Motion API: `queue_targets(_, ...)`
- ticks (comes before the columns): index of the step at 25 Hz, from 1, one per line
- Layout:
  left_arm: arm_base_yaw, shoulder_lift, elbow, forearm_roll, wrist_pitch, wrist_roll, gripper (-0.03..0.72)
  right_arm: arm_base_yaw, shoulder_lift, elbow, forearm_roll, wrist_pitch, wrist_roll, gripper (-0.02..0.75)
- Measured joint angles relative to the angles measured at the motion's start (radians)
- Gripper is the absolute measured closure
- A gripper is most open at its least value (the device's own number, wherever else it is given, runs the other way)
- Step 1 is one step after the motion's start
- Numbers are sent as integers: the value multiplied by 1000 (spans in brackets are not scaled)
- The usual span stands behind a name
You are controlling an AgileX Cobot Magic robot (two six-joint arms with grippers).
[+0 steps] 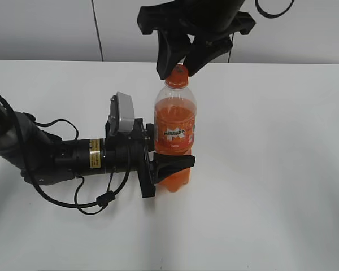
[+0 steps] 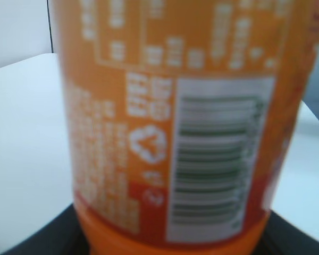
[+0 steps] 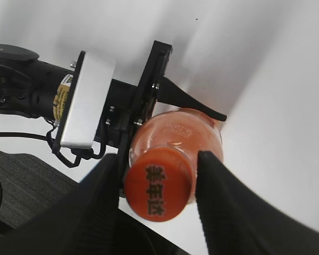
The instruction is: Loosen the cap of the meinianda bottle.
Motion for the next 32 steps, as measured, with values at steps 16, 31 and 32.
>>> queue_targets(16,0,0,0,0,0,0,305,0,-2,0,-1,1,-171,458)
queue_targets(31,0,0,0,0,0,0,305,0,-5,0,8,1,-873,467)
queue_targets(32,0,0,0,0,0,0,305,0,-5,0,8,1,-903,467)
